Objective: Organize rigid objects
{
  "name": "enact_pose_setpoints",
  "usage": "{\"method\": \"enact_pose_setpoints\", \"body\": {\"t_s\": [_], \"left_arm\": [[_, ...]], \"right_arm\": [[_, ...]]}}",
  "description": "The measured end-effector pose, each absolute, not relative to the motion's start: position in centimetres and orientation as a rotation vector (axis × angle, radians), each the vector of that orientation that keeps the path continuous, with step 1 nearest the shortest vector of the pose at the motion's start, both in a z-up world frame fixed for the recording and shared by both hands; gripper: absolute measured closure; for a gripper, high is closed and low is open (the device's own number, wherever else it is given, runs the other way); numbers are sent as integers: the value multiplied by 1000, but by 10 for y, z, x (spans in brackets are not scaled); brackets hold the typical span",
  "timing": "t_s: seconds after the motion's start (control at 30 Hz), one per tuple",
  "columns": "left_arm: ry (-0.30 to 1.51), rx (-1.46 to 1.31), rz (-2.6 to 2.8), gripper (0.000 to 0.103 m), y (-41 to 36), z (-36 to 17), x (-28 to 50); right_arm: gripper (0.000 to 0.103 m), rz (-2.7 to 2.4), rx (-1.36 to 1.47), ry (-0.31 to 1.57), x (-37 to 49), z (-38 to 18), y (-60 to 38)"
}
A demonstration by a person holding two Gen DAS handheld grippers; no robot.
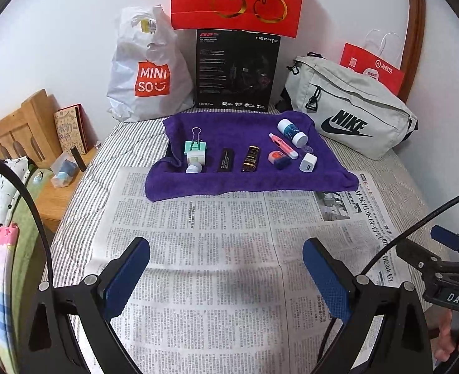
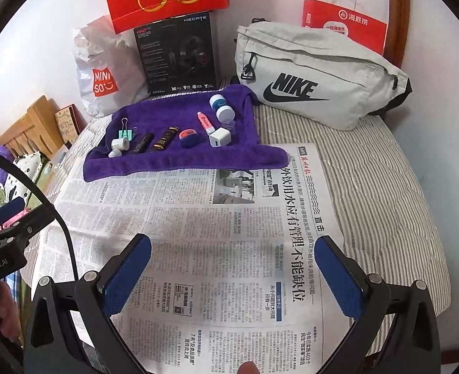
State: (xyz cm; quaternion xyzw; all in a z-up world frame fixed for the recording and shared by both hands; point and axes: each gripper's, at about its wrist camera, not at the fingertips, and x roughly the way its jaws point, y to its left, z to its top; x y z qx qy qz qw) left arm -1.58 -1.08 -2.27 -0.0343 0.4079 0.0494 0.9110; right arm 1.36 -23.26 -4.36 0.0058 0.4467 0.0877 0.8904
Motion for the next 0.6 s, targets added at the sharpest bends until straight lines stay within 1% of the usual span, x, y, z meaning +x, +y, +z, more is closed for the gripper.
{"method": "enact_pose_setpoints", "body": {"t_s": [0.6], "left_arm": [[849, -69, 89, 4, -15, -24, -17]], "right_arm": [[0, 180, 18, 939, 11, -47, -229]]}}
